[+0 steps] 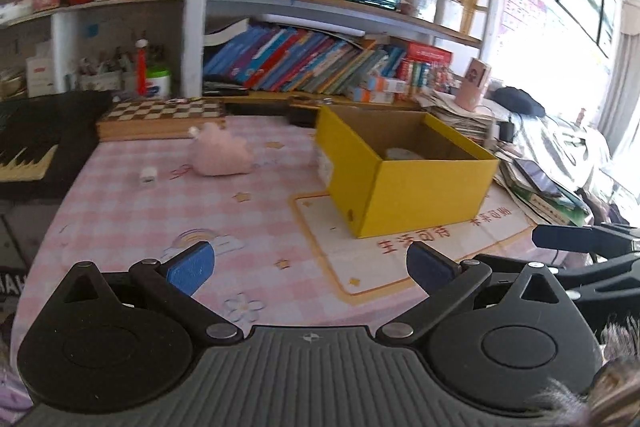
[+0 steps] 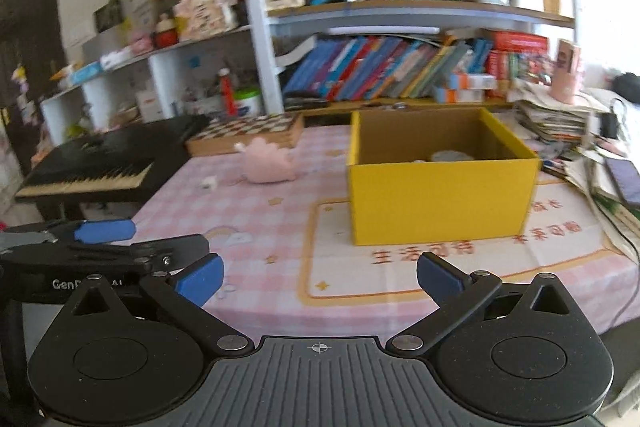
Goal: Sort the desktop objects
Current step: 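Move the left tool toward the white charger plug while the right tool approaches the pink plush pig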
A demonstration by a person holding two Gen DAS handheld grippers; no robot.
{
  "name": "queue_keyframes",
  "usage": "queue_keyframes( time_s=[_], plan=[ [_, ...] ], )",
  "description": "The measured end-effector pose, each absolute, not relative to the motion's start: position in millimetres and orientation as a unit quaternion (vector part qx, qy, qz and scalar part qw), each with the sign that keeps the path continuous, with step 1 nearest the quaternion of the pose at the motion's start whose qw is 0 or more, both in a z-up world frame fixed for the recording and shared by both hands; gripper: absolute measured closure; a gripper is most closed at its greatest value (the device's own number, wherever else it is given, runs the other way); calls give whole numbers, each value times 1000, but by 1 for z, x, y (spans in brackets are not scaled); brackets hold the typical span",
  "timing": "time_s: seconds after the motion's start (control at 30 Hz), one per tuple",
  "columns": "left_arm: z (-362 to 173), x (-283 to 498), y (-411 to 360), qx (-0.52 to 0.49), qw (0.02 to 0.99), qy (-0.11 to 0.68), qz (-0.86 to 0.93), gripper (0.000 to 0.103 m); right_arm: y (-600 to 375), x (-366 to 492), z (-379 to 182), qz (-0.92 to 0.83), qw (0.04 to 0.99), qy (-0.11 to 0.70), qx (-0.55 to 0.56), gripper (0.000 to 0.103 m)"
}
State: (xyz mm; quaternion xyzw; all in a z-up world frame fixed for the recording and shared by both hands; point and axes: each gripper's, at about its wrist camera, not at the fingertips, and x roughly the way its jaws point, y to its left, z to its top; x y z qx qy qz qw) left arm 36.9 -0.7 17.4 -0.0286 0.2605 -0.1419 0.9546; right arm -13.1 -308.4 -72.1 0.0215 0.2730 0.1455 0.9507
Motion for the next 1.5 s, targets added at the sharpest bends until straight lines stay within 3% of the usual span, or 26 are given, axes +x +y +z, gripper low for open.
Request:
queue_keyframes(
  time_s=[0.87, 1.5],
  plan=[
    [7, 41, 86, -69, 951, 288, -84, 0, -240, 15, -83, 167, 933, 317, 37, 1],
    [-1, 124, 100, -91, 949, 299, -47, 0, -215, 116, -104, 167, 922, 346, 45, 1]
  ],
)
